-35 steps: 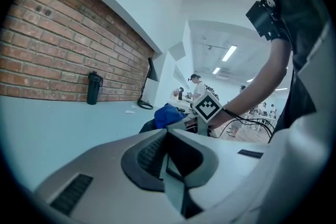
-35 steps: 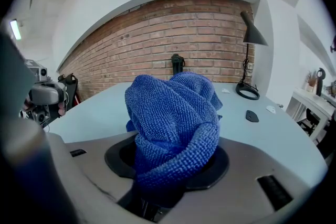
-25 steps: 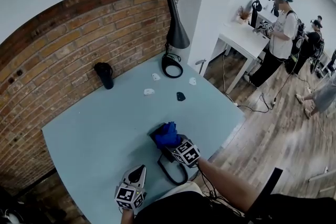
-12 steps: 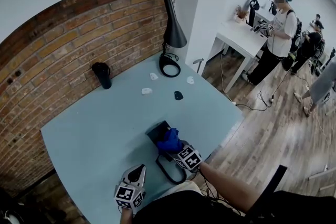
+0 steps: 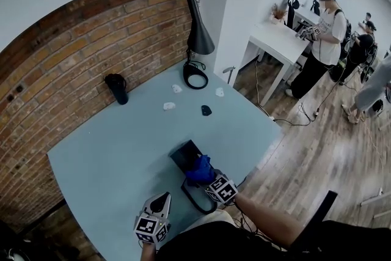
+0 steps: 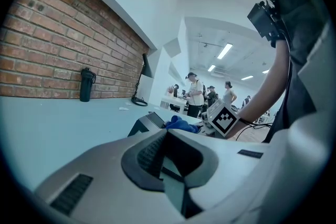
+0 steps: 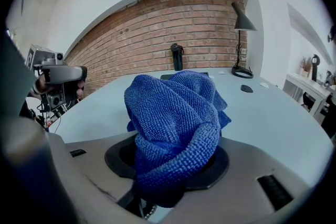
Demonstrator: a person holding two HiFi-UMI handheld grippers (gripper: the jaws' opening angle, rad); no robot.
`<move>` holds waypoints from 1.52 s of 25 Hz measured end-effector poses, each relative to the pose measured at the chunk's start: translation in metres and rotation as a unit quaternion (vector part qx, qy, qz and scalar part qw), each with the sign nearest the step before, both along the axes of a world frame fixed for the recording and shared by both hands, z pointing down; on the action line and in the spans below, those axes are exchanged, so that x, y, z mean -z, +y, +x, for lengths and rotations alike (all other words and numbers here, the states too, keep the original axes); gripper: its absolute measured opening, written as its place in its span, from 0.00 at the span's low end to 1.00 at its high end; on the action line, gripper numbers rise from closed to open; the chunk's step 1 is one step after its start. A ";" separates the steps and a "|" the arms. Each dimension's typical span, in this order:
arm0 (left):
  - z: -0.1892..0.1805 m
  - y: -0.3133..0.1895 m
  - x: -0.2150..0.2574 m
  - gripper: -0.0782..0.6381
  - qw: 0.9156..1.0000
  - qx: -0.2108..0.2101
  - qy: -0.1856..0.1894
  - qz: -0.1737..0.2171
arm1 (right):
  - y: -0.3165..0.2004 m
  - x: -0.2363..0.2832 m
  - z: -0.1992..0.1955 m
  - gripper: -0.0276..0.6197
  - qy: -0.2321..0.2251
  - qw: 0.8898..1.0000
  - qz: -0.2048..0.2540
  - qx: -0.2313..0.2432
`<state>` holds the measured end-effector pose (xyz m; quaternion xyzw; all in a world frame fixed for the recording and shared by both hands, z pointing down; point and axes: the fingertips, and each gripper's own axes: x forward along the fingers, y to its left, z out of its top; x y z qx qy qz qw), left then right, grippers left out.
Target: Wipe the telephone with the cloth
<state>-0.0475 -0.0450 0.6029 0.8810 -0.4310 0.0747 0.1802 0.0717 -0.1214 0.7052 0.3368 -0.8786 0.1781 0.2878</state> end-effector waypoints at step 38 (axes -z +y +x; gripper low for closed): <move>-0.020 -0.006 -0.004 0.11 0.999 0.040 0.016 -0.021 | -0.106 0.064 -0.068 0.37 0.069 0.981 0.156 0.091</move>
